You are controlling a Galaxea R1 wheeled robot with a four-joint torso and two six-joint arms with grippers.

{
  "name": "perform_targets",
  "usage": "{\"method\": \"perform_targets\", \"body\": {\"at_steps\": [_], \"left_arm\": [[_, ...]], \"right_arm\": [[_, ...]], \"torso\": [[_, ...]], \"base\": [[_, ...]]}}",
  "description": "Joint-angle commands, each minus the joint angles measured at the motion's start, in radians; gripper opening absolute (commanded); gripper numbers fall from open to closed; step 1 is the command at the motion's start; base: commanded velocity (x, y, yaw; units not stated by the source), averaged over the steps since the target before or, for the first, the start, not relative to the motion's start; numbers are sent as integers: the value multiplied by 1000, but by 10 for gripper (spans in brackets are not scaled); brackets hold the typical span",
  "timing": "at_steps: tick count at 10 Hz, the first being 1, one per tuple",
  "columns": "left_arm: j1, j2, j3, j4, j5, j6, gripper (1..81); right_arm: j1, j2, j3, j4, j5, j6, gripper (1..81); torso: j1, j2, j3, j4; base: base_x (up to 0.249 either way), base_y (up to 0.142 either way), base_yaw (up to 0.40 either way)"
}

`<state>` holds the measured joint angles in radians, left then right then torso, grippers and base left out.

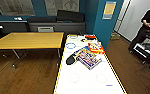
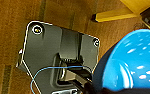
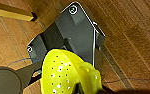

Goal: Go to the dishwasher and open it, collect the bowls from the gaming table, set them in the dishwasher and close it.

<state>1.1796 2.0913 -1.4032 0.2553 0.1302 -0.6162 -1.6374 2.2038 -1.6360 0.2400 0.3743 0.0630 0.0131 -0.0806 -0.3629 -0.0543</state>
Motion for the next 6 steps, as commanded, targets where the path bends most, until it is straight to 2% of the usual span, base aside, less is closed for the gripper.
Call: {"method": "perform_targets", "body": {"at_steps": [1, 2, 3, 4, 6], "left_arm": [[42, -3, 0, -282, -15, 316, 10], [54, 7, -23, -425, -15, 475, 10], [73, 33, -69, -449, -8, 516, 10], [96, 65, -128, -429, -15, 529, 10], [133, 154, -226, -308, -56, 535, 10]], "right_arm": [[6, -37, -7, -18, -66, -3, 10], [7, -34, -8, -19, -67, -3, 10], [7, -24, -16, -21, -67, -3, 10], [7, -5, -36, -21, -69, -3, 10], [9, 41, -98, -21, -87, -5, 10]], "torso": [[0, 0, 0, 0], [0, 0, 0, 0], [0, 0, 0, 0], [-1, 0, 0, 0], [-1, 0, 1, 0]], "base": [[0, 0, 0], [0, 0, 0], [0, 0, 0], [0, 0, 0], [0, 0, 0]]}}
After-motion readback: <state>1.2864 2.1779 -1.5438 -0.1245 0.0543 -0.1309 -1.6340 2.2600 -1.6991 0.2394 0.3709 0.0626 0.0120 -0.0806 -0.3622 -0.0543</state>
